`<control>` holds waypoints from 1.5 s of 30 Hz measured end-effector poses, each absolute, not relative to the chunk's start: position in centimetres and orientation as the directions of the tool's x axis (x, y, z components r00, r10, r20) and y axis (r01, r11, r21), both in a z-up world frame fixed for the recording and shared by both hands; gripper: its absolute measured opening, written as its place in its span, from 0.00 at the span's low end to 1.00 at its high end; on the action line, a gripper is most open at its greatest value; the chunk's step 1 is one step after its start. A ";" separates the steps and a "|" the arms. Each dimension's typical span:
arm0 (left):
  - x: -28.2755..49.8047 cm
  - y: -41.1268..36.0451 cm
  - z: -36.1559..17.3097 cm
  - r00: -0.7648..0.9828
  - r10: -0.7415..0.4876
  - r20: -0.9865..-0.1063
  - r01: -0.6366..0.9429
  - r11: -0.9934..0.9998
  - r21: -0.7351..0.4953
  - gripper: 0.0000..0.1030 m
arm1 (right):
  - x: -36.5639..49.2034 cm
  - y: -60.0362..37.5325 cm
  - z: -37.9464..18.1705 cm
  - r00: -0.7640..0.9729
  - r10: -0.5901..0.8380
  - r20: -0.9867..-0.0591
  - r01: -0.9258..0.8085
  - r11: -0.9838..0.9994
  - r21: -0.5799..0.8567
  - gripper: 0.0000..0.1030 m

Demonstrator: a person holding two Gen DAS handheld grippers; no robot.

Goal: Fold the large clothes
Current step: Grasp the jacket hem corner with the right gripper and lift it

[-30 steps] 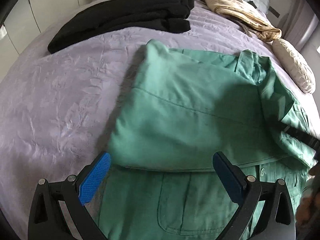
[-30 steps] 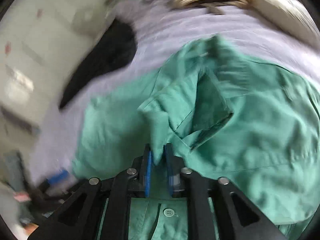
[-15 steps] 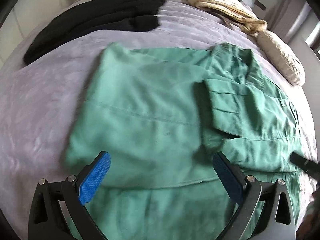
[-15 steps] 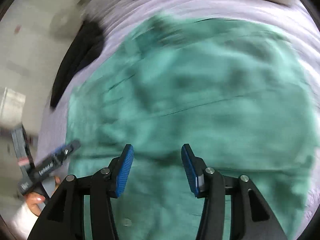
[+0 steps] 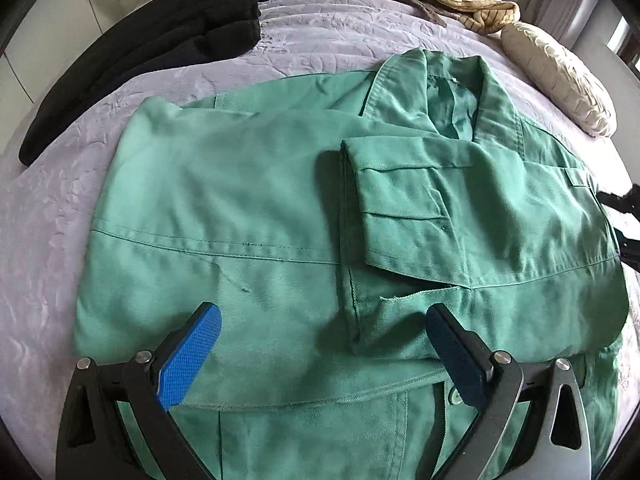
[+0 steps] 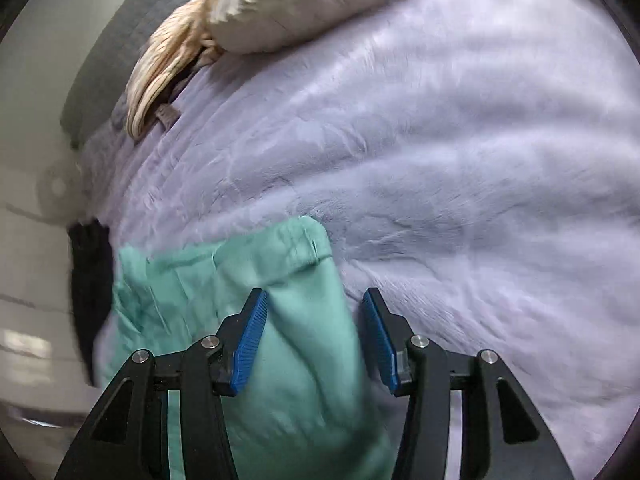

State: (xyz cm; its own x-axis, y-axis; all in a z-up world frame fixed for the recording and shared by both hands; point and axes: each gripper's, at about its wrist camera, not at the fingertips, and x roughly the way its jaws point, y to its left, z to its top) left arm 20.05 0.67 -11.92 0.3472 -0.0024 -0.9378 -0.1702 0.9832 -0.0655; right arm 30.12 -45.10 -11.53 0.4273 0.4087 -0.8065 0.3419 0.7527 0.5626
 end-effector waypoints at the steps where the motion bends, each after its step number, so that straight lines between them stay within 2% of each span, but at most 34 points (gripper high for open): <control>1: 20.1 0.6 -12.0 0.346 0.001 -0.938 -0.173 0.983 -0.062 1.00 | 30.5 -44.6 -11.8 0.426 0.445 -0.788 0.337 0.730 0.594 0.20; 2: 20.1 0.5 -12.0 0.345 0.005 -0.938 -0.174 0.983 -0.058 1.00 | 30.6 -44.4 -11.4 0.424 0.437 -0.793 0.327 0.743 0.584 0.04; 6: 20.9 -0.3 -12.7 0.344 0.014 -0.939 -0.163 0.986 -0.045 1.00 | 31.2 -42.3 -9.7 0.438 0.328 -0.837 0.224 0.862 0.455 0.04; 13: 22.3 -0.1 -13.4 0.361 0.052 -0.931 -0.160 0.987 -0.007 1.00 | 30.6 -44.3 -12.3 0.447 0.347 -0.824 0.327 0.795 0.512 0.04; 16: 21.8 1.6 -12.4 0.381 0.071 -0.922 -0.182 0.983 0.000 1.00 | 29.4 -44.9 -10.0 0.450 0.314 -0.836 0.348 0.801 0.488 0.11; 19: 20.8 2.5 -11.2 0.393 0.065 -0.917 -0.185 0.983 -0.010 1.00 | 26.7 -44.7 -7.0 0.471 0.276 -0.838 0.313 0.836 0.451 0.11; 23: 19.4 1.1 -10.3 0.412 0.048 -0.910 -0.123 0.992 -0.003 1.00 | 22.7 -42.8 -5.1 0.443 0.306 -0.843 0.233 0.868 0.438 0.11; 27: 19.3 -0.2 -12.8 0.369 0.049 -0.928 -0.087 0.996 0.018 1.00 | 19.4 -40.6 -6.3 0.377 0.322 -0.868 0.201 0.887 0.416 0.11; 30: 19.8 0.3 -14.2 0.372 0.040 -0.927 -0.107 0.994 0.000 1.00 | 18.4 -40.4 -8.8 0.317 0.231 -0.920 0.221 0.925 0.309 0.11; 31: 19.9 0.6 -14.2 0.378 0.036 -0.925 -0.116 0.993 -0.009 1.00 | 18.0 -40.9 -9.7 0.295 0.205 -0.933 0.247 0.927 0.282 0.08; 33: 20.0 0.9 -14.1 0.377 0.034 -0.926 -0.122 0.992 -0.013 1.00 | 16.6 -42.3 -10.1 0.318 0.290 -0.903 0.305 0.870 0.387 0.06; 37: 19.9 1.1 -12.8 0.393 0.062 -0.917 -0.129 0.992 0.011 1.00 | 13.5 -45.1 -9.9 0.416 0.418 -0.808 0.422 0.698 0.578 0.22; 42: 20.9 0.5 -9.6 0.476 0.055 -0.878 -0.140 0.990 -0.014 1.00 | 12.4 -47.5 -13.3 0.533 0.510 -0.676 0.544 0.406 0.735 0.23; 45: 23.0 -1.2 -9.4 0.485 0.059 -0.873 -0.103 0.995 0.010 1.00 | 12.1 -47.7 -14.6 0.584 0.508 -0.633 0.561 0.311 0.767 0.23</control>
State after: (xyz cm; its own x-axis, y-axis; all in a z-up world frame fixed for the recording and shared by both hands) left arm 22.96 -1.20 -9.36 0.4849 0.0588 -0.8726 -0.1028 0.9947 0.0099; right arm 12.11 -47.72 -14.59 0.5842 0.5076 -0.6333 0.5610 0.3112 0.7671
